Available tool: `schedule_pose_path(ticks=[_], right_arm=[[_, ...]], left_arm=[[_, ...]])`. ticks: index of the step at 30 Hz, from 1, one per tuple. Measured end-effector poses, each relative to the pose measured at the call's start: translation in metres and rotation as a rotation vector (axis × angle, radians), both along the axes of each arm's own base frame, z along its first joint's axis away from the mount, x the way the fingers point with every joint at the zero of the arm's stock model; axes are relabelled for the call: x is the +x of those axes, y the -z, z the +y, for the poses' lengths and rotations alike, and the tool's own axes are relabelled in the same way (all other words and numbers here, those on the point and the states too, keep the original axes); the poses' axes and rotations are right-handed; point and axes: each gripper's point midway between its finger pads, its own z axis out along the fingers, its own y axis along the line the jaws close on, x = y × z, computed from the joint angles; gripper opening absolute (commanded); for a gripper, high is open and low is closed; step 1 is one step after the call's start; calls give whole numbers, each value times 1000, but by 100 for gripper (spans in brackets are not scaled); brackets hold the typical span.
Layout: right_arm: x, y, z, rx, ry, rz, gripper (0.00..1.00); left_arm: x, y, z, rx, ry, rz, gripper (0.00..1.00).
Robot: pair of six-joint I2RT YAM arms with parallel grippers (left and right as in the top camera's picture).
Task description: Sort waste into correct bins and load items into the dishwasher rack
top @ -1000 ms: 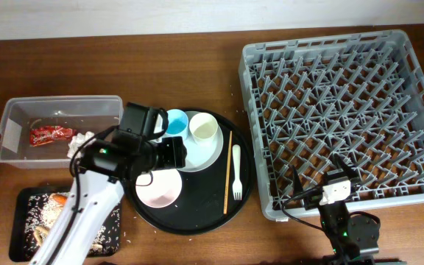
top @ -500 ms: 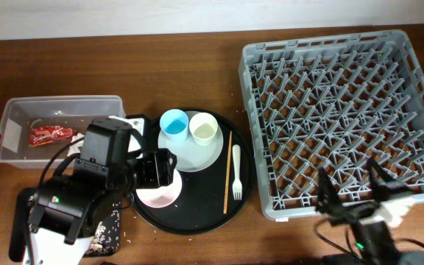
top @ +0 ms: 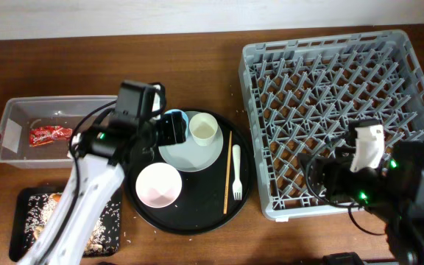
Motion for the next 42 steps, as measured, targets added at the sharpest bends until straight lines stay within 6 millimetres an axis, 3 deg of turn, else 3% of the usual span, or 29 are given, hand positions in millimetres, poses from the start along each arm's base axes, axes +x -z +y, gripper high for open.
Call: schedule_pose_path(ticks=[4,9,13,17,18,24,27,37,39,42], right_arm=[[2,32,-1,-17,3,169,89],[9,48,-3,-35,11,249,89],[10,51,-3,-39,11,257,89],[10,51,-3,-42,8,256,89],[10,51,-3,-42,8,257,89],[7,53,-3,-45,6,271,90],[6,53,-3,-46,6,277,94],[6,53,-3,-46,6,275,95],[7,53,-3,-46,5,272,94],[6,52,-1,-40,-11,269,95]], left_arm=[[40,37,8,3,-73,22,78],[55,85,26,15,-159,130,77],[54,112,29,30,-179,198,56],[53,114,29,33,-181,208,20],[51,115,30,33,-186,217,16],[47,117,31,39,-185,234,15],[47,117,31,38,-186,234,0],[48,115,32,37,-190,232,0],[47,105,43,41,-215,254,0],[46,64,68,25,-276,231,0]])
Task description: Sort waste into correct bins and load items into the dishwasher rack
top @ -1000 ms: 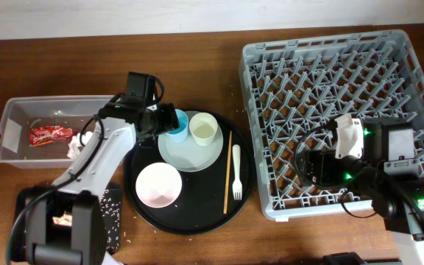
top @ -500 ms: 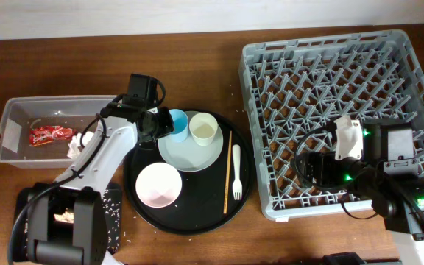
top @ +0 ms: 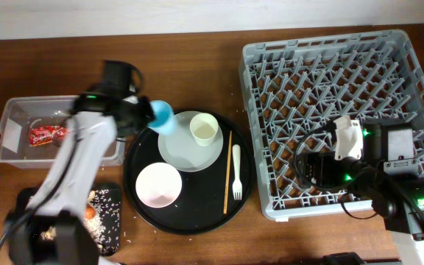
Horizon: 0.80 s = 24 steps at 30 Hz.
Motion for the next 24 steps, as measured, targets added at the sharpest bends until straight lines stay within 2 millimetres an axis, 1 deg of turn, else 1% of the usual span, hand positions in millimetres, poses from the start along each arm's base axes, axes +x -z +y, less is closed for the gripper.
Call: schedule_pose_path(ticks=[1,2,3,4,5,6,7,8,9,10,12,13,15,18,19,20,22,24], right_arm=[[0,-1,2,8,-14,-2,95],[-1,-2,6,24,-35,-5,96],[-2,-5,11,43,-66,-17,96],[-3,-8,19,73,-111,-31,96],[-3,-17,31,125,-180,-65,96],[-3,-22,39,157,-226,-89,97],[-3,-31,50,210,-300,-128,97],[-5,-44,66,285,-400,-177,97],[-4,-52,75,336,-463,-211,97],[-5,-62,85,400,-540,-251,97],[-1,-72,97,486,-631,-288,97],[1,-73,99,512,-652,-289,97],[4,-81,107,591,-732,-325,97],[4,-97,115,717,-846,-383,97],[3,-100,116,760,-869,-379,97],[0,-102,116,784,-880,-375,97],[-3,-105,116,806,-893,-376,97],[-7,-107,119,819,-918,-381,97]], left_arm=[[-1,-34,15,-18,-32,-56,0],[0,-56,21,-37,-34,-110,0],[-2,-89,28,-90,-19,-192,0],[-7,-113,29,-145,15,-256,0],[-19,-144,22,-249,107,-342,0],[-25,-159,16,-306,163,-382,0],[-32,-171,3,-389,244,-411,0],[-46,-191,-23,-553,402,-457,0],[-54,-201,-35,-628,475,-476,0],[-67,-215,-51,-724,570,-498,0],[-86,-232,-74,-841,707,-521,0],[-96,-239,-85,-892,769,-526,0],[-108,-245,-100,-942,846,-526,0],[-119,-247,-115,-966,905,-512,0],[-122,-247,-120,-973,924,-505,0],[-127,-246,-127,-975,946,-494,0],[-129,-243,-133,-957,960,-484,0],[-134,-241,-144,-950,995,-473,0]])
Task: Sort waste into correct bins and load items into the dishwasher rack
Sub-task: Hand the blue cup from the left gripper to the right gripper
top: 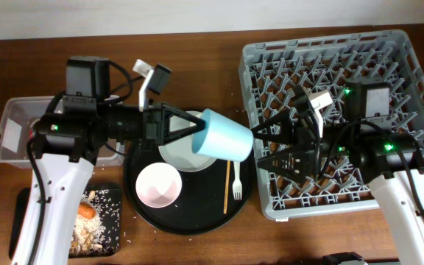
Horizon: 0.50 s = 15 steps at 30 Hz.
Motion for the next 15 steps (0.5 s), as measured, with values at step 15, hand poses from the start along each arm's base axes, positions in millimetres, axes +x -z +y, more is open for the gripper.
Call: schedule_pose_path(ticks=[15], right_arm=[[-10,-13,21,34,-103,-183,93]], left_arm=[[0,5,-6,32,-5,-9,0]])
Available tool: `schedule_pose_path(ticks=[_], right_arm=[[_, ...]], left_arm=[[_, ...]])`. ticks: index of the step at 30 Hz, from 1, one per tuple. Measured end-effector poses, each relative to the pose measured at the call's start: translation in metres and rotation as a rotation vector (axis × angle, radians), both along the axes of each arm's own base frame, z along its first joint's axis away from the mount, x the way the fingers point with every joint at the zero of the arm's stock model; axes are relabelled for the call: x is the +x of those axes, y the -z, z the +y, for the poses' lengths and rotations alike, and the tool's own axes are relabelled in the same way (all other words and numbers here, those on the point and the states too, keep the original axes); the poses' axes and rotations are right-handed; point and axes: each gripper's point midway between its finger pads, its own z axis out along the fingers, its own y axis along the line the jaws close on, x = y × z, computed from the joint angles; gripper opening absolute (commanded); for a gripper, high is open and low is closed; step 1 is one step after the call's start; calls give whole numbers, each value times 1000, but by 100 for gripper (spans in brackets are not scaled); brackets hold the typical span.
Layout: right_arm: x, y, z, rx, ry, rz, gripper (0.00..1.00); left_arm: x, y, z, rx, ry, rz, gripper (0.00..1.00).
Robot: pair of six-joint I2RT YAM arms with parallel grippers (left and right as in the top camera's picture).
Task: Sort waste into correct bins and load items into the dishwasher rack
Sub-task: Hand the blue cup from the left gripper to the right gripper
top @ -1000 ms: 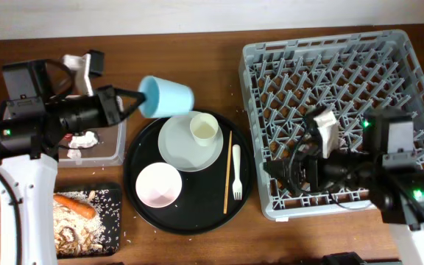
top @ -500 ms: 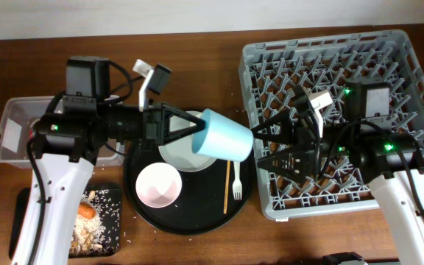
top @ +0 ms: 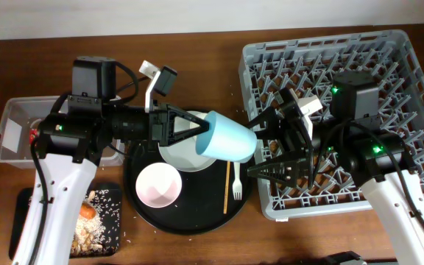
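A light blue cup (top: 230, 138) hangs on its side high above the black round tray (top: 197, 215). My left gripper (top: 203, 134) is shut on its rim end. From the right, my right gripper (top: 255, 145) is open, with one finger above and one below the cup's base end. On the tray lie a white plate (top: 177, 157), a white bowl (top: 158, 184), a white fork (top: 236, 185) and a chopstick (top: 226, 197). The grey dishwasher rack (top: 322, 46) stands at the right.
A clear bin (top: 9, 112) at the left holds a red wrapper (top: 32, 135), mostly hidden by my left arm. A black square tray (top: 98, 221) with rice and an orange scrap sits at the front left. Both arms reach over the table's middle.
The right gripper has moved left and now straddles the cup's base, where before it stood just right of it. The cup and left gripper have shifted slightly right.
First my left gripper was low at the plate on the tray and the right arm sat low by the rack's front. Then the left held the blue cup at the tray's left edge. Later the cup was raised mid-air toward the open right gripper, which now brackets it.
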Motion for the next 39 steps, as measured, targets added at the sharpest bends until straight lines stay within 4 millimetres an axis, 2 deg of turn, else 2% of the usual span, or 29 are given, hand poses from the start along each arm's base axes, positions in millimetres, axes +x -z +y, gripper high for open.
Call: schedule_pose_path(ticks=[8,13,17,22,26,30,33,35,37,39], right_arm=[[0,1,6,-10,-4,-27,92],[3,12,21,-40,-23,-27,81],[6,13,22,-43,-15,-40,76],[8,9,23,-28,-19,-81,61],[9,9,23,-29,-17,-75,57],[10,11,23,-32,-17,-64,55],[14,10,21,-30,-2,-78,54],[20,7,17,-26,19,-85,54],[27,5,12,-26,44,-70,54],[29,4,11,-27,55,-61,54]], left_arm=[[0,0,0,0,0,0,0],[0,0,0,1,-1,0,0],[0,0,0,3,-3,0,0],[0,1,0,3,-2,3,0],[0,2,1,9,-6,11,1],[0,8,2,36,-23,26,5],[0,13,3,58,-36,46,16],[1,20,4,93,-58,66,17],[3,27,7,129,-82,79,27],[7,32,9,160,-108,77,28]])
